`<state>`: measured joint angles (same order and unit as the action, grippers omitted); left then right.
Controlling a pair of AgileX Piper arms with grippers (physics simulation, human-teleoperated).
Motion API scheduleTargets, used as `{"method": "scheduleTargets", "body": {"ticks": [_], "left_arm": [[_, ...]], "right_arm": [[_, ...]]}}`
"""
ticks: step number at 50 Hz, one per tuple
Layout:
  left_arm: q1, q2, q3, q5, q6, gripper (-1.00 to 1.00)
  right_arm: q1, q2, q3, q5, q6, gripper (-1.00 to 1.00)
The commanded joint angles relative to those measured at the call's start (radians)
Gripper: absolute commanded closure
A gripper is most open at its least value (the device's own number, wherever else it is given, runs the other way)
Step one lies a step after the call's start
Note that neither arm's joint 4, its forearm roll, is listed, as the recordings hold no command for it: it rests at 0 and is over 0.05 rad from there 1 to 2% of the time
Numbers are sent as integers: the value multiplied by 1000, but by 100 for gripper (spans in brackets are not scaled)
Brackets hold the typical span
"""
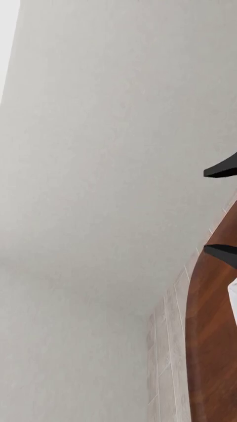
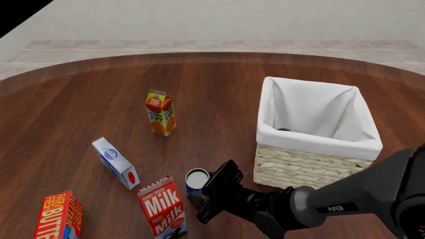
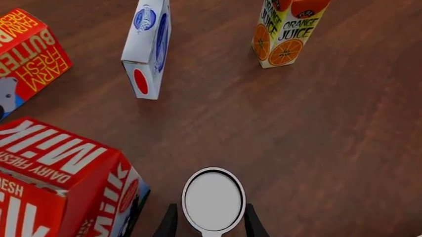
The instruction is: Pick up the alphabet soup and the tomato sauce, and put them in the basket.
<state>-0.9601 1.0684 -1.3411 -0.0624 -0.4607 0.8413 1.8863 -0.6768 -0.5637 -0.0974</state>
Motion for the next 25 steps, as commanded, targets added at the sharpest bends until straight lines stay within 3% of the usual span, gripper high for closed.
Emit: {"method": "scheduleTargets", "body": {"ticks": [1, 2, 25], "left_arm": [[2, 1, 5, -5, -4, -100], [2, 1, 5, -4, -3, -100], [0, 8, -6, 3, 2, -100]], "right_arm": [[-7, -1, 1, -7, -4, -100], [-10, -5, 2, -8, -7, 100], [-24, -83, 26, 2, -35, 100]]}}
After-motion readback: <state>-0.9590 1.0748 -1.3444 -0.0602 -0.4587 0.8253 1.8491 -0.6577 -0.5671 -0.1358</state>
